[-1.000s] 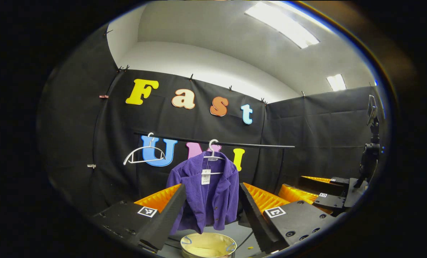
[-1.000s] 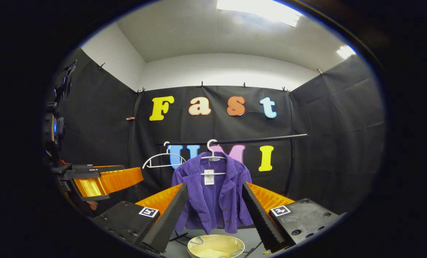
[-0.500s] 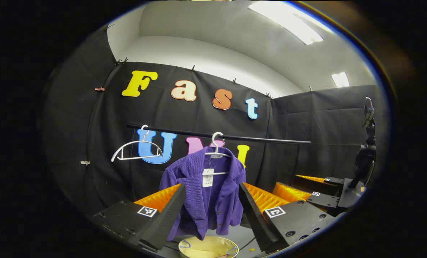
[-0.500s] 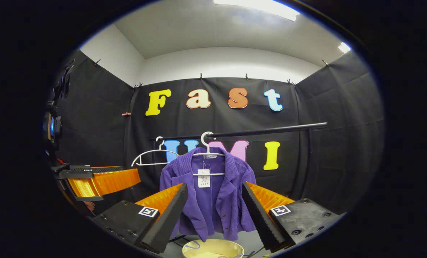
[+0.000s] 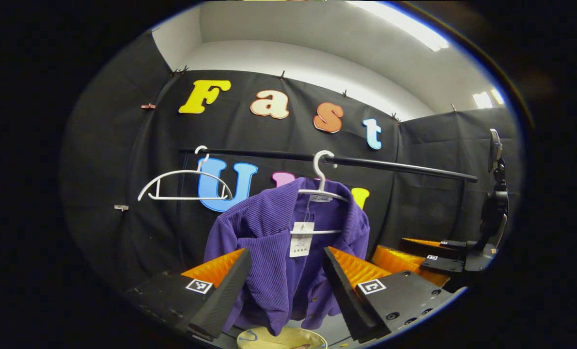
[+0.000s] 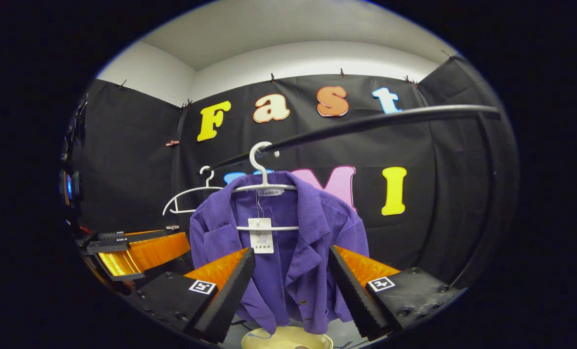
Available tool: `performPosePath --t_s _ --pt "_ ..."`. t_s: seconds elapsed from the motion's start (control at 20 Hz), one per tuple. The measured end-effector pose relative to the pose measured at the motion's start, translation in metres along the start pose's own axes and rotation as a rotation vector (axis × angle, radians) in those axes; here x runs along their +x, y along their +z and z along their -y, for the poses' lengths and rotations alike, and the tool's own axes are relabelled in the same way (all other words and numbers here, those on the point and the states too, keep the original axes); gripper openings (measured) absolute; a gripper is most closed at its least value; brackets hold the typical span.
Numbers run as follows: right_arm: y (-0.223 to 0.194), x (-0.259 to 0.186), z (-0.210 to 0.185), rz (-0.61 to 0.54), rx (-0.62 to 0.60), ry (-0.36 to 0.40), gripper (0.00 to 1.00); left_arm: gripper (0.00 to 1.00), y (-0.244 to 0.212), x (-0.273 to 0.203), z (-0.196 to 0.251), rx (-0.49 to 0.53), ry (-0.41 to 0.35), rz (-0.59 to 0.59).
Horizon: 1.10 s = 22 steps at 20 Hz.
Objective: Grasp the clothes on the hanger with both hands and then place them into the laundry hamper below.
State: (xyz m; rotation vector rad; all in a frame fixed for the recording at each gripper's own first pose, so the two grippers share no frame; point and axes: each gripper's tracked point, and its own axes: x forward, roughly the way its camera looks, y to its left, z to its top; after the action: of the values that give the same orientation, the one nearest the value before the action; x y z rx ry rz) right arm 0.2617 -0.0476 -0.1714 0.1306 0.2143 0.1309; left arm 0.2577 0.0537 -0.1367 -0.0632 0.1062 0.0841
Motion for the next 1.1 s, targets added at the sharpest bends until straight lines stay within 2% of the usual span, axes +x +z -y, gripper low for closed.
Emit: performPosePath --t_s 0.25,0.4,0.55,0.7,0.95,1.1 --pt "-0.017 0.049 0.014 -0.033 0.004 0.043 0.97 0.93 -0.002 0.058 -0.017 0.017 0.01 0.004" --pt "-0.02 0.072 0.023 -0.044 0.012 0.059 0.98 0.93 -0.001 0.081 -0.033 0.052 0.049 0.022" --pt "-0.029 0.089 0.025 -0.077 0.039 0.085 0.98 0.93 -0.003 0.101 -0.028 0.059 0.012 0.012" --pt "-0.031 0.099 0.029 -0.083 0.043 0.097 0.98 0.93 -0.009 0.11 -0.025 0.076 -0.001 0.005" --pt "-0.037 0.111 0.03 -0.1 0.046 0.107 0.98 0.93 -0.027 0.111 0.005 0.04 -0.053 -0.034" --pt "-0.041 0.122 0.031 -0.101 0.047 0.095 0.97 0.93 -0.032 0.116 -0.004 0.027 0.017 -0.03"
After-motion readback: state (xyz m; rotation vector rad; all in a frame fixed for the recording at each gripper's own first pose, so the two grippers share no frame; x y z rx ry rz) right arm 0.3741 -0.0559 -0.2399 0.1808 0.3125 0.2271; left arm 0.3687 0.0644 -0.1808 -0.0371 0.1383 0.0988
